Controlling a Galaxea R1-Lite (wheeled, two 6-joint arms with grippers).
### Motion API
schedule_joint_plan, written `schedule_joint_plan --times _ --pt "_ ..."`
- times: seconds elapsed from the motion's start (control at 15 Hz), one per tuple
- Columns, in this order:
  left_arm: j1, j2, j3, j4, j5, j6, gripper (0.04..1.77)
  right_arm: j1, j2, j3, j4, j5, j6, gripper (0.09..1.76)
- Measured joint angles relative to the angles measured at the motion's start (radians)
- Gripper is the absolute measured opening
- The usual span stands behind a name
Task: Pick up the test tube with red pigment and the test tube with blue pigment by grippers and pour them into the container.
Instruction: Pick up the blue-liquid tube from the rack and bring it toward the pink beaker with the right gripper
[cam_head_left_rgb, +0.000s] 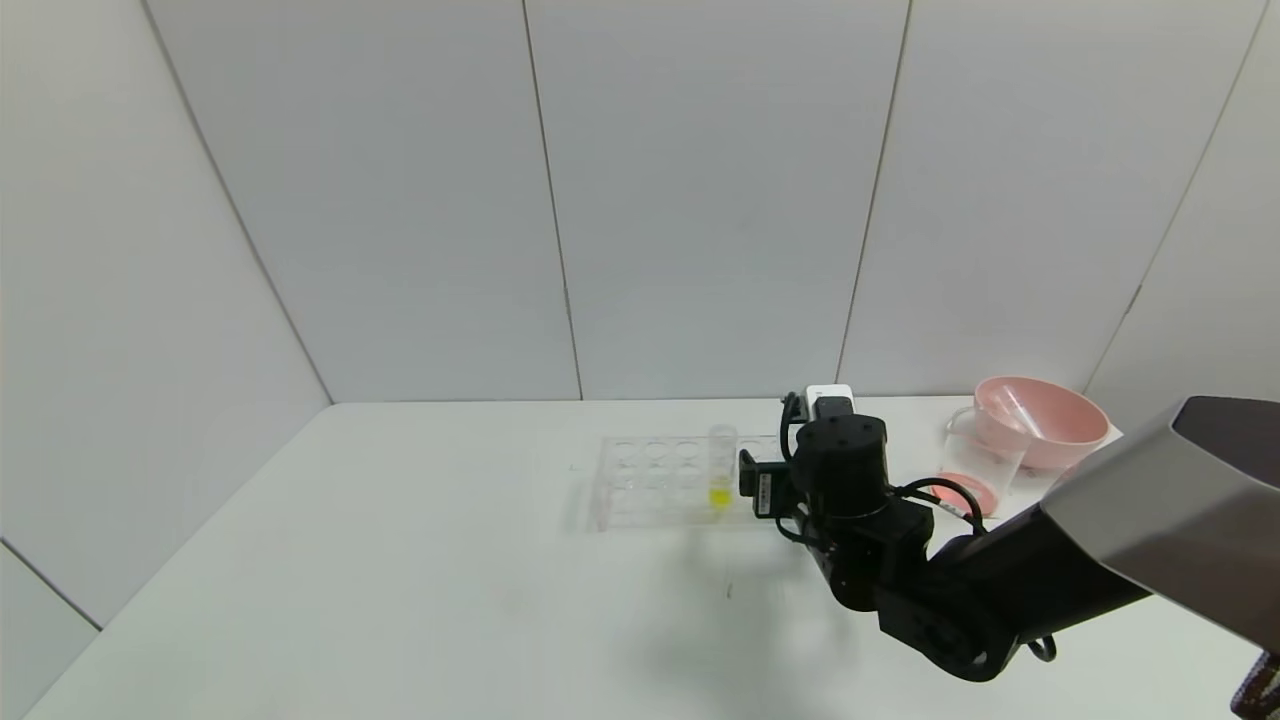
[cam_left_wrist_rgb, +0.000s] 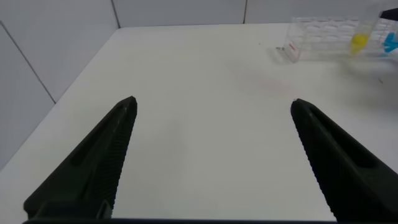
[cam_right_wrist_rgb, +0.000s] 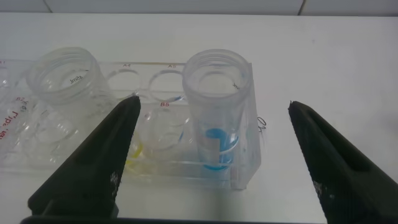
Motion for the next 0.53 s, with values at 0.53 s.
schedule_joint_plan --times 0.53 --pt "0.0 0.0 0.0 0.0 0.0 0.0 1.76 0.002 0.004 0.003 -0.008 0.008 -0.01 1.5"
